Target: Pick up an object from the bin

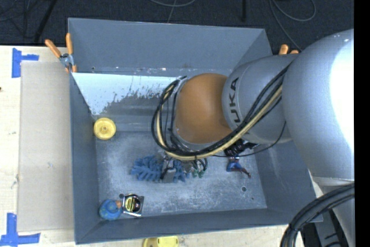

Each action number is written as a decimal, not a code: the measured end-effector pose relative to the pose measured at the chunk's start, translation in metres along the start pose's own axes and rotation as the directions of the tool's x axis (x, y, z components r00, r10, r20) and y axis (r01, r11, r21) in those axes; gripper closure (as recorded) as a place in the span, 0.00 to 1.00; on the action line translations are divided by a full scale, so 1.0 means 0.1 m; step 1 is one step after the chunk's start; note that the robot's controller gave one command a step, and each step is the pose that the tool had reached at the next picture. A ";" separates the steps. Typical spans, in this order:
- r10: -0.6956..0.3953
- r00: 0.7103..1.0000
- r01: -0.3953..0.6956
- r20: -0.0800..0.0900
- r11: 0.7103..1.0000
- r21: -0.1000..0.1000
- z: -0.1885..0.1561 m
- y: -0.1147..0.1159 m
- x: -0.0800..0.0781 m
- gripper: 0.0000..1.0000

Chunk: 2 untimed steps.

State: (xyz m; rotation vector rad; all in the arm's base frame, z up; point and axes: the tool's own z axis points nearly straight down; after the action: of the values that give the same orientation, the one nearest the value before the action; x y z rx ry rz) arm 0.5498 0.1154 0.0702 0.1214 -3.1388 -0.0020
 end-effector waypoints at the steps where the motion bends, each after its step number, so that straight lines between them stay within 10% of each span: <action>1: 0.000 1.000 0.000 0.000 1.000 0.000 -0.01 0.00 0.00 1.00; 2: 0.091 0.996 -0.091 0.006 0.996 0.000 -0.37 0.13 -0.01 1.00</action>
Offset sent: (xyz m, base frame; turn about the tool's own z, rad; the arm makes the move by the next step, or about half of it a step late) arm -0.0041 0.0341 -0.0002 0.2202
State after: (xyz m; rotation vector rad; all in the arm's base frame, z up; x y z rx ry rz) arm 0.5497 0.1280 0.1073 -0.0219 -3.1467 -0.0019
